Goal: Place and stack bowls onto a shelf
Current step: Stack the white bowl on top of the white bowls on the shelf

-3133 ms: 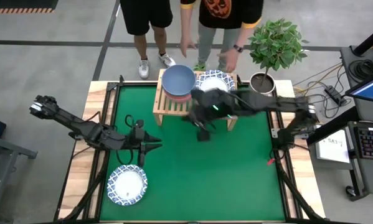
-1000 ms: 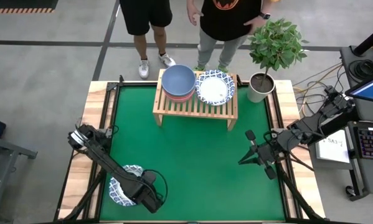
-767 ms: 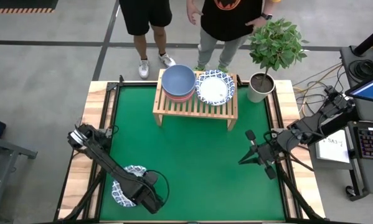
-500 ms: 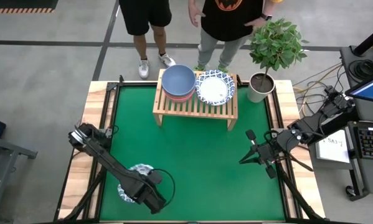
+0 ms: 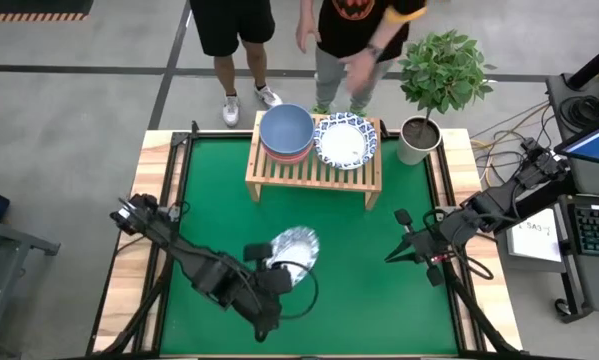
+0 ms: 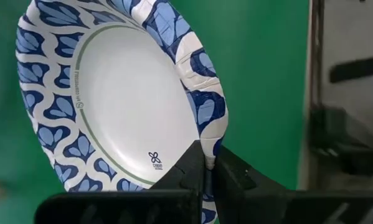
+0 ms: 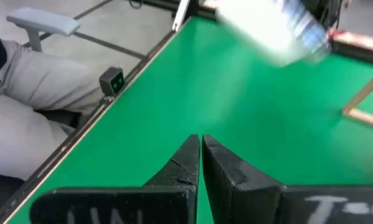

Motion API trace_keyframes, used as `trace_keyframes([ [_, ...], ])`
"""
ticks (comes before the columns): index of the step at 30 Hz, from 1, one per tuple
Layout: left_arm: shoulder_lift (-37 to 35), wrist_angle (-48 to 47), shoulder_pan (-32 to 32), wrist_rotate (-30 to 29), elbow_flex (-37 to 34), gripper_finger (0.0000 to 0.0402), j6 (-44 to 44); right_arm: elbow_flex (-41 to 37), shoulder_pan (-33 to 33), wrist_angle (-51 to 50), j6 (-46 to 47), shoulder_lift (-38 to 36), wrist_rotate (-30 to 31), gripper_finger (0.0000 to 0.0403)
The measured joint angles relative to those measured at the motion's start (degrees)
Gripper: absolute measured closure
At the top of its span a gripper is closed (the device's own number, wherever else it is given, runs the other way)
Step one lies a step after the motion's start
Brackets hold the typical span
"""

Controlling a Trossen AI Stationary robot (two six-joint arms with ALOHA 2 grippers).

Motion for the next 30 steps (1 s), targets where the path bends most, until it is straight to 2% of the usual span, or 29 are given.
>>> trace_keyframes([
  [6,0.0,3.0,4.8,-15.4,6.8,0.0401,23.8,0.0,0.0,-1.5,1.4,0.0,0.0,0.0394],
  [8,0.0,5.1,6.9,-18.1,8.3,0.0401,32.2,-0.1,0.0,-1.5,1.2,0.0,0.0,0.0394],
  [12,0.0,8.7,12.4,-18.3,9.8,0.0401,46.2,-0.1,0.0,-1.5,1.2,0.0,-0.1,0.0394],
  [17,0.0,14.3,19.8,-18.2,9.9,0.0401,56.7,-0.1,0.0,-1.6,0.8,0.0,-0.2,0.0394],
  [25,1.1,26.0,28.1,-13.6,10.1,0.0401,63.6,-0.1,0.0,-1.9,-0.6,0.0,-0.3,0.0394],
  [30,2.5,32.7,30.6,-10.2,10.0,0.0401,65.7,-0.1,0.0,-2.2,-1.1,-0.1,-0.3,0.0394],
])
